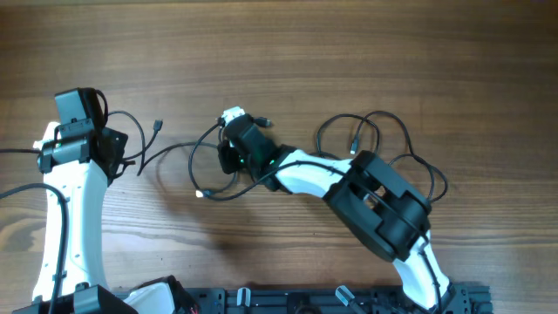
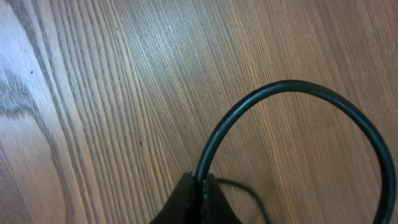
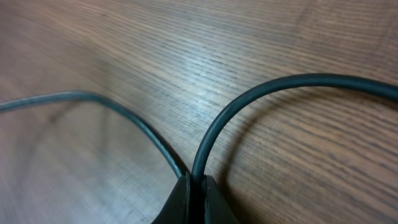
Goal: Untangle cables
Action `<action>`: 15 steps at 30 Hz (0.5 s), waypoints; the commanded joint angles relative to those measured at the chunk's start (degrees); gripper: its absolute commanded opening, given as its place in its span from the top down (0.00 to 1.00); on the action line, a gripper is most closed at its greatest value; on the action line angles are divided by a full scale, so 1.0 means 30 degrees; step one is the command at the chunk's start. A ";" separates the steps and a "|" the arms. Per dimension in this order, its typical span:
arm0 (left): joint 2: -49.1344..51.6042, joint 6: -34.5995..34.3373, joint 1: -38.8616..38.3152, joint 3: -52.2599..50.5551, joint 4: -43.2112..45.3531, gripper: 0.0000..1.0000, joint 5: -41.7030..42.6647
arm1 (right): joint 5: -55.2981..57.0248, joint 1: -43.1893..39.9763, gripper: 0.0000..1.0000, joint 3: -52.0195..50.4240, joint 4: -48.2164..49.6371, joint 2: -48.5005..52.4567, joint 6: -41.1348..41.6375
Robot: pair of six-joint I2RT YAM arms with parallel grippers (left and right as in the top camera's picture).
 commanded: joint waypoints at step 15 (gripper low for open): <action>0.0080 0.0175 -0.0095 -0.0124 -0.0095 0.96 -0.0612 | -2.0801 -1.2196 0.96 -0.0197 -0.7220 -0.8961 0.0321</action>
